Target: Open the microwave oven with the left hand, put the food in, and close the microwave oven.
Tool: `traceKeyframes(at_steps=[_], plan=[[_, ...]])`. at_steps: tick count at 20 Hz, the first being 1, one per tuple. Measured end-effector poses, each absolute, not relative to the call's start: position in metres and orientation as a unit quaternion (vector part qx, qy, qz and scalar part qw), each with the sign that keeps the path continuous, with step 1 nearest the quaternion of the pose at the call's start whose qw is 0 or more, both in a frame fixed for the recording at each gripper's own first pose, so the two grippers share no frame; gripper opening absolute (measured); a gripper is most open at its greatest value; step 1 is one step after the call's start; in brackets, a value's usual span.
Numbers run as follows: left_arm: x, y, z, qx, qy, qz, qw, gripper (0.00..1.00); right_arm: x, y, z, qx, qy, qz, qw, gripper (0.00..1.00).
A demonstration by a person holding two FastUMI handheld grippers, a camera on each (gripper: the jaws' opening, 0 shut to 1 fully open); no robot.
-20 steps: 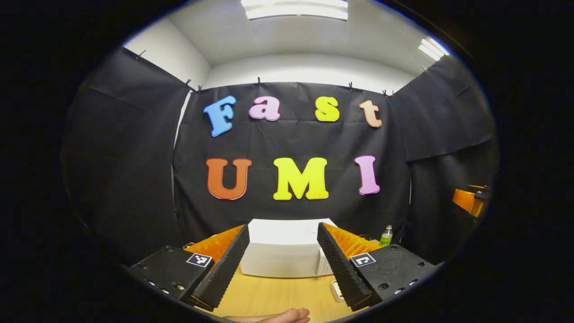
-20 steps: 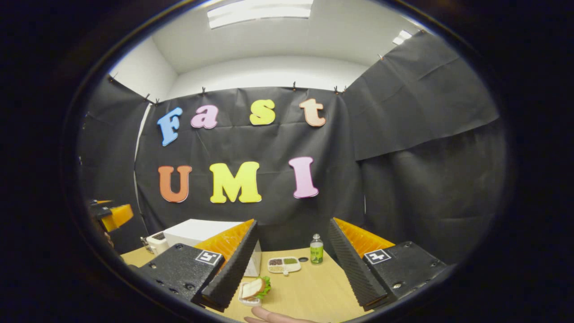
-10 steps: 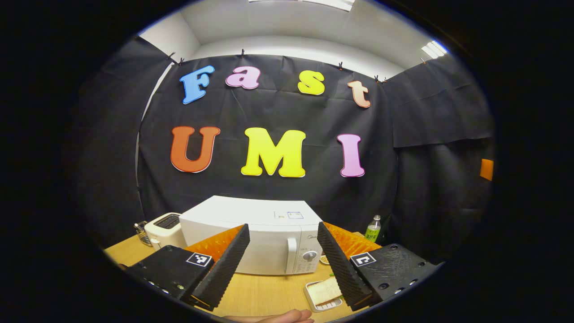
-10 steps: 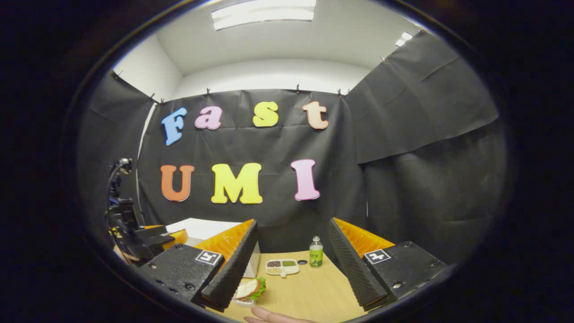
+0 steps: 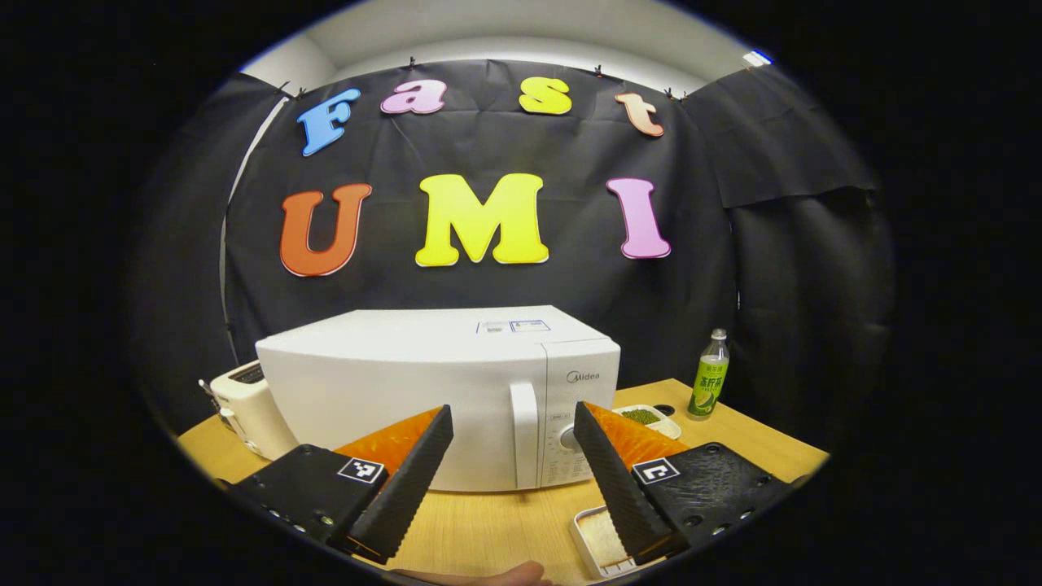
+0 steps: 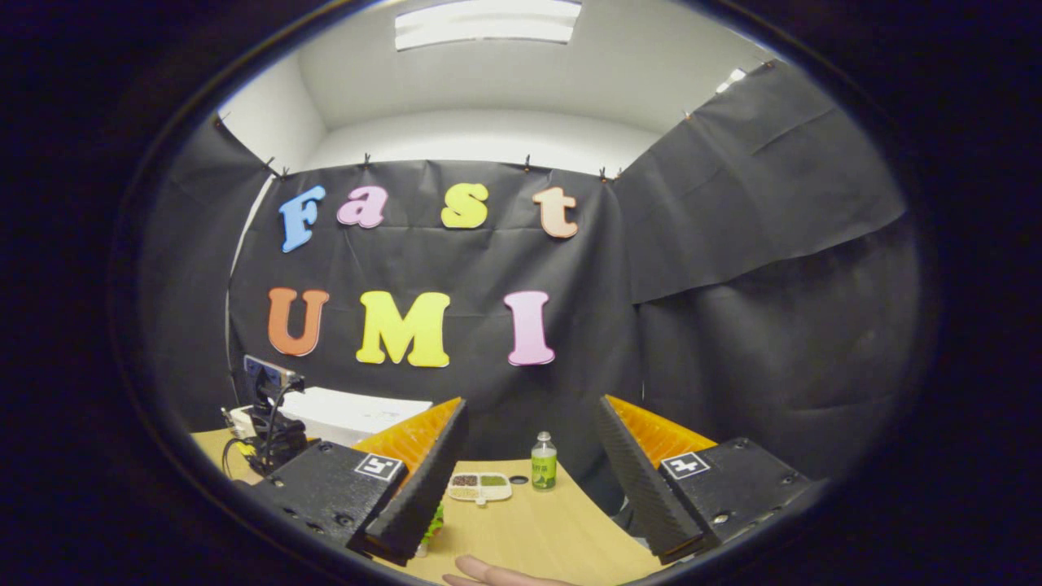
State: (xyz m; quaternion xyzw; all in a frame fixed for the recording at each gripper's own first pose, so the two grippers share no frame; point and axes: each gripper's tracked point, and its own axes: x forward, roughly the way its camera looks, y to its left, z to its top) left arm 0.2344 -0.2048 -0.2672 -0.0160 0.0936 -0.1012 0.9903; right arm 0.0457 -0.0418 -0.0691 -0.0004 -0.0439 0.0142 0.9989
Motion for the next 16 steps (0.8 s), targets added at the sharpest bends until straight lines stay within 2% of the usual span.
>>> traceKeyframes(at_steps=[1, 2, 5, 6, 7, 8, 9, 10, 11, 12, 13, 14, 15, 16], plan=[[0.239, -0.213, -0.279, -0.030, 0.102, -0.114, 0.988, 0.95, 0.048, -0.041, -0.072, 0.003, -0.041, 0.019, 0.999, 0.91], [0.242, -0.224, -0.289, -0.041, 0.107, -0.131, 0.985, 0.95, 0.050, -0.042, -0.076, 0.003, -0.038, 0.022, 0.999, 1.00], [0.259, -0.226, -0.314, -0.050, 0.120, -0.122, 0.984, 0.94, 0.056, -0.046, -0.083, 0.009, -0.035, 0.030, 0.999, 1.00], [0.264, -0.225, -0.324, -0.055, 0.130, -0.120, 0.983, 0.94, 0.058, -0.046, -0.088, 0.011, -0.032, 0.035, 0.999, 0.92], [0.268, -0.229, -0.331, -0.059, 0.136, -0.122, 0.981, 0.95, 0.060, -0.048, -0.092, 0.011, -0.029, 0.037, 0.999, 0.92], [0.272, -0.230, -0.336, -0.058, 0.141, -0.121, 0.981, 0.82, 0.063, -0.053, -0.094, 0.010, -0.026, 0.035, 0.999, 1.00], [0.276, -0.228, -0.343, -0.055, 0.146, -0.117, 0.981, 0.93, 0.066, -0.057, -0.097, 0.009, -0.024, 0.032, 0.999, 1.00], [0.278, -0.229, -0.349, -0.056, 0.154, -0.117, 0.979, 0.91, 0.069, -0.059, -0.100, 0.008, -0.021, 0.030, 0.999, 0.92], [0.281, -0.227, -0.351, -0.057, 0.155, -0.111, 0.980, 0.75, 0.071, -0.062, -0.103, 0.008, -0.019, 0.028, 0.999, 0.91], [0.285, -0.225, -0.351, -0.056, 0.149, -0.106, 0.982, 0.74, 0.074, -0.066, -0.107, 0.008, -0.016, 0.025, 1.000, 1.00], [0.288, -0.224, -0.352, -0.055, 0.147, -0.100, 0.983, 0.88, 0.075, -0.069, -0.109, 0.009, -0.014, 0.023, 1.000, 1.00], [0.289, -0.220, -0.352, -0.046, 0.143, -0.092, 0.984, 0.87, 0.078, -0.070, -0.112, 0.010, -0.012, 0.022, 1.000, 1.00], [0.291, -0.215, -0.354, -0.033, 0.142, -0.085, 0.986, 0.72, 0.080, -0.071, -0.114, 0.012, -0.010, 0.023, 1.000, 1.00], [0.293, -0.212, -0.356, -0.030, 0.142, -0.076, 0.986, 0.72, 0.082, -0.072, -0.118, 0.013, -0.005, 0.023, 1.000, 1.00]])
